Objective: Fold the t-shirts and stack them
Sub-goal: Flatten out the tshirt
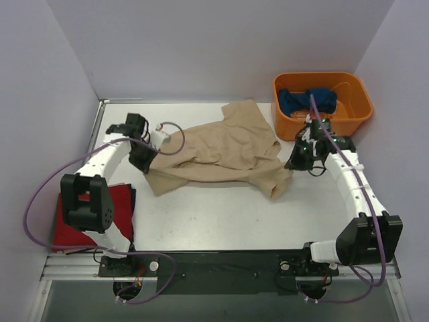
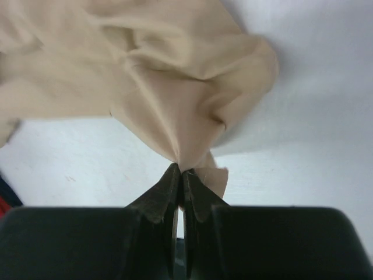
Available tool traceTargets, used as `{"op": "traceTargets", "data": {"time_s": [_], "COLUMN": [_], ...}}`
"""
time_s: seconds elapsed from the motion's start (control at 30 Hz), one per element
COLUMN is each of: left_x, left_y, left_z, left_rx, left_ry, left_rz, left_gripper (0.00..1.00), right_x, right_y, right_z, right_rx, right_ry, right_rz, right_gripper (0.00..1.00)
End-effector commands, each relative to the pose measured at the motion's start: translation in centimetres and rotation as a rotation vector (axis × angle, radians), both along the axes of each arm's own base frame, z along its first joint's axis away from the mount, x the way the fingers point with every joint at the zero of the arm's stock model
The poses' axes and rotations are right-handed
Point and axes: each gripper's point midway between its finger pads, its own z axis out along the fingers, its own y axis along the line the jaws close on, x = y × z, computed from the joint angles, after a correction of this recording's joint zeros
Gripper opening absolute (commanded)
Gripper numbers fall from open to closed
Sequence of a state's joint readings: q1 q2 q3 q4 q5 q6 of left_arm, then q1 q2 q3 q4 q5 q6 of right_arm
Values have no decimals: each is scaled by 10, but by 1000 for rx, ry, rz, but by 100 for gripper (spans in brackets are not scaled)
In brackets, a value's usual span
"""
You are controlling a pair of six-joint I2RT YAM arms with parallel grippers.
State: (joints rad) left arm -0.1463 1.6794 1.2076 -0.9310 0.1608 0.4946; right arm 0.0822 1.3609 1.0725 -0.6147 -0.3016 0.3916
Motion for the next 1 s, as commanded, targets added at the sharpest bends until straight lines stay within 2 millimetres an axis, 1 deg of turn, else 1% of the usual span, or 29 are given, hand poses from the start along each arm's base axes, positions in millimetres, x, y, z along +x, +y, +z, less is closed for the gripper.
{"op": "traceTargets", "data": {"time_s": [0.0, 0.03, 0.07, 0.1, 0.13, 0.17, 0.2, 0.23, 0.27, 0.3, 0.33, 0.37, 0.4, 0.43, 0.47, 0.5, 0.53, 0.57, 0.6, 0.63, 0.67, 0.7, 0.73, 0.77, 0.8, 0.83, 0.87, 0.9, 0.97], "left_x": [52, 56, 57, 55, 54, 51, 51, 50, 52, 52, 56, 61, 70, 77, 91, 102, 117, 133, 143, 168, 190, 201, 218, 223, 235, 234, 233, 232, 222], "left_y": [40, 46, 46, 49, 51, 57, 59, 64, 66, 68, 69, 70, 71, 75, 77, 79, 79, 78, 77, 76, 78, 80, 86, 89, 95, 98, 101, 102, 105], "left_z": [144, 181, 199, 231, 245, 272, 297, 312, 337, 348, 370, 378, 395, 401, 415, 416, 430, 427, 447, 436, 443, 448, 463, 476, 491, 507, 529, 539, 566], "left_rx": [144, 179, 185, 200, 209, 233, 240, 260, 265, 269, 268, 274, 273, 298, 314, 329, 339, 340, 335, 340, 339, 340, 347, 345, 353, 356, 366, 372, 383], "left_ry": [-375, -459, -499, -567, -600, -662, -730, -771, -848, -879, -954, -987, -1060, -1089, -1166, -1186, -1263, -1274, -1352, -1343, -1381, -1404, -1461, -1504, -1565, -1618, -1706, -1743, -1851], "left_rz": [-34, -57, -63, -76, -74, -56, -41, -20, -5, 10, 29, 47, 66, 77, 88, 93, 103, 103, 117, 121, 150, 173, 223, 248, 289, 308, 334, 344, 352], "left_gripper": [0, 0, 0, 0, 0, 0, 0, 0, 0, 0, 0, 0, 0, 0, 0, 0, 0, 0, 0, 0, 0, 0, 0, 0, 0, 0, 0, 0, 0], "right_x": [3, -6, -4, -14, -18, -28, -32, -39, -41, -42, -42, -34, -29, -14, -4, 21, 47, 65, 99, 114, 149, 158, 186, 195, 208, 217, 216, 223, 219], "right_y": [-22, -25, -26, -26, -26, -25, -23, -18, -15, -11, -8, -2, 2, 11, 14, 19, 21, 23, 24, 25, 26, 28, 30, 32, 32, 31, 28, 25, 17], "right_z": [118, 128, 161, 170, 197, 206, 229, 241, 258, 271, 284, 293, 305, 318, 322, 330, 324, 339, 326, 354, 339, 372, 364, 392, 412, 414, 446, 446, 475], "right_rx": [-30, -55, -63, -72, -78, -79, -76, -54, -43, -21, -5, 32, 51, 96, 115, 134, 151, 158, 176, 182, 206, 218, 261, 284, 334, 353, 396, 414, 420], "right_ry": [-216, -216, -299, -301, -365, -377, -440, -474, -529, -570, -611, -638, -676, -717, -727, -759, -744, -803, -774, -871, -834, -940, -922, -1024, -1106, -1124, -1239, -1255, -1354], "right_rz": [8, 32, 41, 65, 74, 94, 102, 127, 136, 140, 144, 150, 160, 186, 187, 201, 201, 203, 185, 183, 157, 159, 130, 133, 108, 86, 53, 28, -21], "right_gripper": [0, 0, 0, 0, 0, 0, 0, 0, 0, 0, 0, 0, 0, 0, 0, 0, 0, 0, 0, 0, 0, 0, 0, 0, 0, 0, 0, 0, 0]}}
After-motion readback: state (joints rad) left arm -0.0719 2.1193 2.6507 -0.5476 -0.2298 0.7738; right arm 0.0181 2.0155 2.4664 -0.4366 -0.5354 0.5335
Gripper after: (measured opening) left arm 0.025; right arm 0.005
